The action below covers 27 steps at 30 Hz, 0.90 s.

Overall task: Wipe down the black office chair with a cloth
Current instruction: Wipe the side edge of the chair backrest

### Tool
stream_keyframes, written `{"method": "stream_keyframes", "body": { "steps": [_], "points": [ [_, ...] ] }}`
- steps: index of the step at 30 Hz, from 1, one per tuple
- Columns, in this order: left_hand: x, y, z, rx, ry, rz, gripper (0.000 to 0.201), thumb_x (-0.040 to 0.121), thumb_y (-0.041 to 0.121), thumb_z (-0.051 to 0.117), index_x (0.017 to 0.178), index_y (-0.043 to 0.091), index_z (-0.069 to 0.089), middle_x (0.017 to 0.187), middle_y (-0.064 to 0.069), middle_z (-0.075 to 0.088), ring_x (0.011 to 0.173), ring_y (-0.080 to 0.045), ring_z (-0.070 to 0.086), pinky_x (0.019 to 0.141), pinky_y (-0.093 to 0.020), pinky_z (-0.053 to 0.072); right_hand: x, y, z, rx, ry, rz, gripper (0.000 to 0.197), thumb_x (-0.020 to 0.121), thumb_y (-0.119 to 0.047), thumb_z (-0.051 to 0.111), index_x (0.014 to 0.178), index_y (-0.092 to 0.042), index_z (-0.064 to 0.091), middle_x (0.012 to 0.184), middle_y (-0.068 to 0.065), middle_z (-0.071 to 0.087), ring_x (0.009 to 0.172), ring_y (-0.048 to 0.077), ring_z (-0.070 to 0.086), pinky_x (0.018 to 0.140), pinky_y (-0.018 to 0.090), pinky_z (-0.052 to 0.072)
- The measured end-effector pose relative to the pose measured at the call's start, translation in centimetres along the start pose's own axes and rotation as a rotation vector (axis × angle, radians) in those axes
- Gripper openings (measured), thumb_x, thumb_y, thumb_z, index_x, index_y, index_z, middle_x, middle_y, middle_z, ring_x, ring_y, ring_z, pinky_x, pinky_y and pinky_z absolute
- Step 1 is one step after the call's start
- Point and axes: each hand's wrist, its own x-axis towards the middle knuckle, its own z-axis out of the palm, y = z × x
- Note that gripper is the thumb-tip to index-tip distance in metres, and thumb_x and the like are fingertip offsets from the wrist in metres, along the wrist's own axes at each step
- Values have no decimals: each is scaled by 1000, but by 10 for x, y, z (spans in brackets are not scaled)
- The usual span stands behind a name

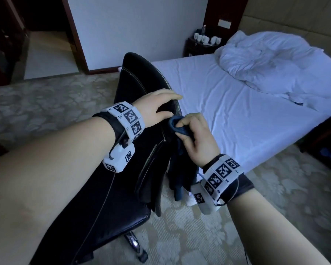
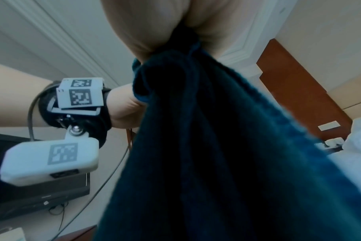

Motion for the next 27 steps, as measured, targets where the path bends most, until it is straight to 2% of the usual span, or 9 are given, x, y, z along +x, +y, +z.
{"method": "stream_keyframes", "body": {
  "steps": [4, 7, 10, 14, 15, 18, 21, 25, 27],
  "points": [
    [-9, 3, -8, -41, -70, -66, 58, 86, -1, 55, 139, 14, 39, 140, -3, 39, 131, -11, 35, 109, -16, 22, 7, -12, -1, -35, -20, 24, 11, 84, -5, 55, 93, 2, 57, 94, 4, 46, 90, -15, 40, 85, 1, 30],
    [-10, 7, -18, -22, -210, -143, 80, 77, -16, 37, 146, 23, 23, 148, 4, 29, 138, -10, 25, 113, -19, 20, 22, -15, 3, -30, 94, 126, 12, 84, -6, 54, 94, -2, 58, 94, 4, 49, 85, 0, 43, 84, 1, 30],
    [-8, 12, -23, 75, -303, -214, 85, 79, -15, 30, 148, 29, 10, 155, 8, 14, 140, -12, 20, 113, -24, 23, 37, -19, 4, 15, 123, 287, 10, 88, -3, 55, 94, -10, 55, 96, 2, 51, 89, 11, 48, 79, 1, 33],
    [-13, 19, -24, 50, -297, -220, 86, 79, -14, 29, 148, 31, 6, 153, 11, 17, 139, -13, 23, 112, -28, 27, 36, -33, -2, 47, 40, 408, 13, 87, -3, 56, 90, -15, 54, 93, 1, 54, 88, 15, 52, 82, 18, 40],
    [-15, 21, -24, 30, -301, -218, 87, 78, -15, 29, 148, 31, 6, 152, 13, 21, 139, -11, 24, 111, -26, 27, 32, -37, -5, 39, 26, 418, 13, 87, -3, 56, 89, -16, 54, 92, 1, 54, 85, 14, 52, 80, 16, 40],
    [-24, 30, -25, -8, -285, -225, 86, 78, -15, 28, 148, 32, 10, 145, 15, 31, 135, -8, 28, 107, -17, 25, 23, -53, -14, -43, -102, 417, 10, 87, -5, 58, 94, -12, 58, 91, -1, 53, 80, 7, 49, 72, 0, 34],
    [-29, 39, -31, -56, -317, -225, 81, 80, -15, 25, 148, 28, 13, 140, 9, 39, 133, -13, 35, 110, -22, 28, 16, -69, -28, -133, -243, 365, 12, 87, -5, 58, 98, -9, 60, 91, -6, 52, 86, 9, 48, 74, -1, 32],
    [-46, 43, -40, 13, -279, -306, 69, 92, 0, 35, 149, 22, 3, 154, 2, 17, 137, -17, 30, 110, -27, 29, 2, -74, -48, -216, 21, 342, 11, 87, -5, 56, 98, -5, 56, 90, -4, 48, 90, 16, 46, 74, 9, 31],
    [-62, 42, -37, 37, -253, -376, 63, 98, 15, 37, 149, 20, 2, 157, 0, 5, 140, -19, 24, 110, -23, 24, -10, -83, -45, -227, 25, 260, 16, 86, -14, 53, 98, -3, 55, 95, 1, 46, 90, 9, 42, 78, 7, 30]
  ]
}}
